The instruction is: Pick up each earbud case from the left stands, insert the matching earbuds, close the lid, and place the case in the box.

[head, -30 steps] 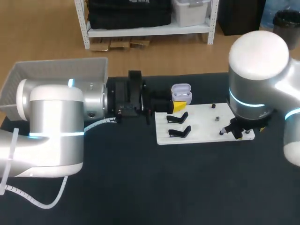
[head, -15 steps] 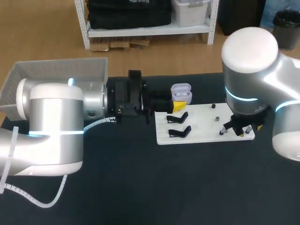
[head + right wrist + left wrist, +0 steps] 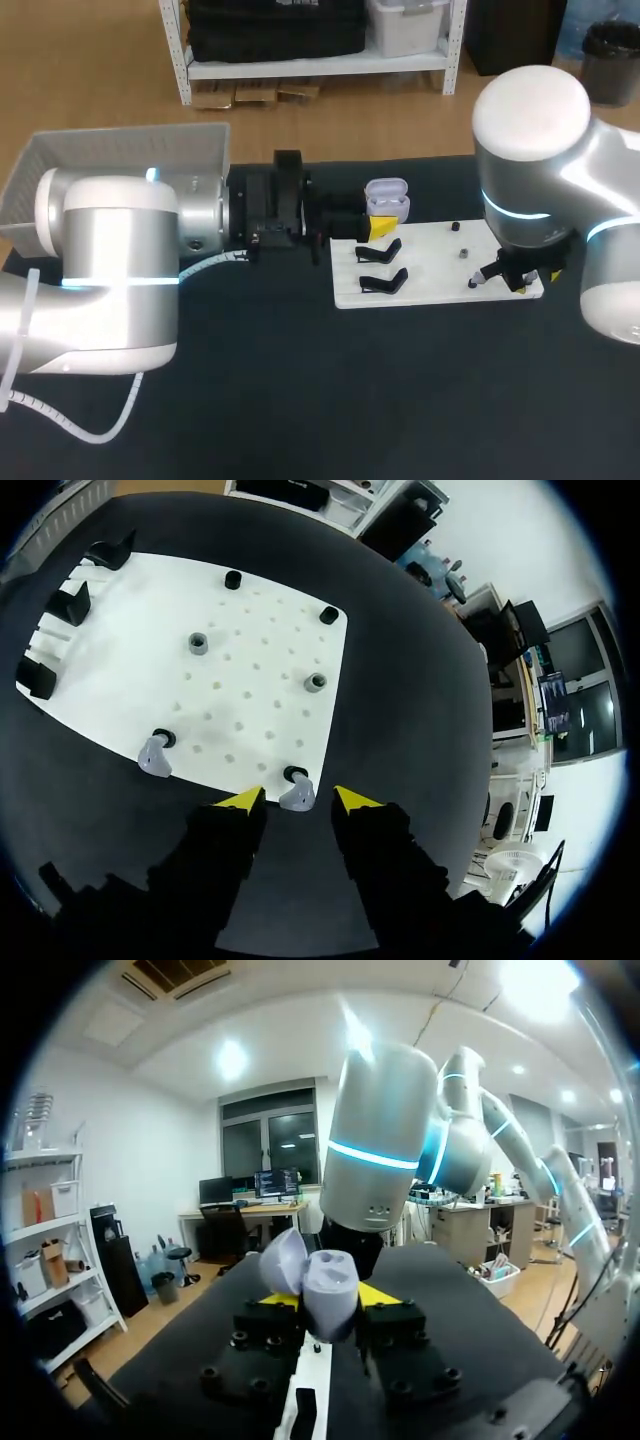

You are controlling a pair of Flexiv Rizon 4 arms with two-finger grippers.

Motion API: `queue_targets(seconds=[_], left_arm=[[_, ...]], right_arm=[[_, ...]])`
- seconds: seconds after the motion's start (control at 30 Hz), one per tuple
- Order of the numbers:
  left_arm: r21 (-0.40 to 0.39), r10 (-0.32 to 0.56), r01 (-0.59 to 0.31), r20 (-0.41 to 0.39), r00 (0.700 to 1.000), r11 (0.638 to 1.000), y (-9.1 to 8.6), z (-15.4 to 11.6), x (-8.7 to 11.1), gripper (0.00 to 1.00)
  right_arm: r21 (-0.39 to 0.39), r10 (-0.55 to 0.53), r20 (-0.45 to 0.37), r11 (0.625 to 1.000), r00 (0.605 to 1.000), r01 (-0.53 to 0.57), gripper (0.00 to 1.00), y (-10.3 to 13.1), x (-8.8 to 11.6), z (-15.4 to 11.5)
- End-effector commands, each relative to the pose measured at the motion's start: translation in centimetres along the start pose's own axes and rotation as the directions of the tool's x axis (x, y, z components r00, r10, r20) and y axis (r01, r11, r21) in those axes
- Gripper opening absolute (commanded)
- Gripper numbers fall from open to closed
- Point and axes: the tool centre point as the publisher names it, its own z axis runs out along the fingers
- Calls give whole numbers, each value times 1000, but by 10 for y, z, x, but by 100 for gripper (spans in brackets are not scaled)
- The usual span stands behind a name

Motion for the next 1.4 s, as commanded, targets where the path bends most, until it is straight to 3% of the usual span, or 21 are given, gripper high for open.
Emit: queue_targets(seconds=[0.03, 0.07, 0.13, 0.27, 0.3, 0.33, 0.7, 0.93, 1.27, 1.4], left_arm=[[-11, 4, -4, 8, 1000, 1000, -2, 0, 1, 0], [-11, 4, -4, 8, 1000, 1000, -2, 0, 1, 0], [-11, 4, -4, 8, 1000, 1000, -2, 0, 1, 0], [-11, 4, -4, 8, 1000, 1000, -2, 0, 1, 0], [-11, 4, -4, 8, 1000, 1000, -2, 0, 1, 0], [-11, 4, -4, 8, 1000, 1000, -2, 0, 1, 0], [-11, 4, -4, 8, 1000, 1000, -2, 0, 1, 0], [-11, 4, -4, 8, 1000, 1000, -2, 0, 1, 0], [-11, 4, -4, 8, 1000, 1000, -2, 0, 1, 0], [-11, 4, -4, 8, 1000, 1000, -2, 0, 1, 0]], right_arm=[[1, -2, -3, 1000, 1000, 2, 38, 1, -3, 2], [1, -2, -4, 1000, 1000, 2, 38, 1, -3, 2], [4, -8, -5, 1000, 1000, 8, 25, 1, -4, 2], [3, -11, -5, 1000, 1000, 11, 17, 1, -5, 2], [3, -11, -5, 1000, 1000, 11, 3, 1, -5, 3], [3, -10, -6, 1000, 1000, 10, 0, 1, -5, 3], [7, -15, -20, 1000, 1000, 16, 0, 0, -5, -3], [16, 14, -21, 1000, 1000, -14, 0, -13, -2, -46], [-25, 34, -99, 999, 994, -37, 0, -11, 5, -107], [-5, 11, -109, 1000, 994, -12, 0, -5, 12, -132]])
